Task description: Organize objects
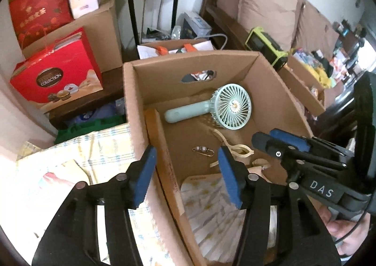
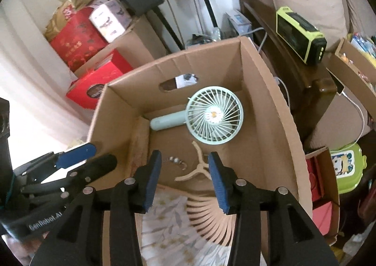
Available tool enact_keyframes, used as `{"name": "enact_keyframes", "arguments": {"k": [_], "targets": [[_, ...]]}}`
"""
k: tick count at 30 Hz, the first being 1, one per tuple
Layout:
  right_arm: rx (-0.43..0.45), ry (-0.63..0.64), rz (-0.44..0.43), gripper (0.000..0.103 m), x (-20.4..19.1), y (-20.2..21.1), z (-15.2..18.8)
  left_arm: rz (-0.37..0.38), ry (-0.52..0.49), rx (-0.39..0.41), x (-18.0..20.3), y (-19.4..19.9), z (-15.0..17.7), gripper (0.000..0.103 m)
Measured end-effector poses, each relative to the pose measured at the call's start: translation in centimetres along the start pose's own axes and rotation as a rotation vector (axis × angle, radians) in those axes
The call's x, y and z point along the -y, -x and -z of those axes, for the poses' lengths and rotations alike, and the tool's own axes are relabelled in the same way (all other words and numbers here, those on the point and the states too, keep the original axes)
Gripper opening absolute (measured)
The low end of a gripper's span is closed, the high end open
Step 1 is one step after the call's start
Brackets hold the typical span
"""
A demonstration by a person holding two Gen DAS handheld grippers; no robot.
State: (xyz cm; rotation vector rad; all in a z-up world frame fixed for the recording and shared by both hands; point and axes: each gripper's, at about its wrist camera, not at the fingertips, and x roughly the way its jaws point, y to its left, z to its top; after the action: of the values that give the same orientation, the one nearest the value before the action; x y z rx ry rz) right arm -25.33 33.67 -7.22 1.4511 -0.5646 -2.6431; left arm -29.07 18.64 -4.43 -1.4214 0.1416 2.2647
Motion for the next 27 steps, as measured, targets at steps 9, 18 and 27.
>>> {"name": "enact_keyframes", "arguments": {"k": [9,18,27], "targets": [[0.030,0.062,0.028,0.052,-2.1,2.4,1.1,-0.024,0.029,0.031,-1.4,3.6,1.7,0.060],[0.050,0.146,0.108,0.065,-4.0,4.4,3.2,-0.032,0.061,0.046,-2.1,5.6,4.9,0.075],[0.069,0.196,0.140,0.082,-5.4,6.1,5.7,-0.031,0.093,0.078,-3.0,7.9,7.8,0.096]]}}
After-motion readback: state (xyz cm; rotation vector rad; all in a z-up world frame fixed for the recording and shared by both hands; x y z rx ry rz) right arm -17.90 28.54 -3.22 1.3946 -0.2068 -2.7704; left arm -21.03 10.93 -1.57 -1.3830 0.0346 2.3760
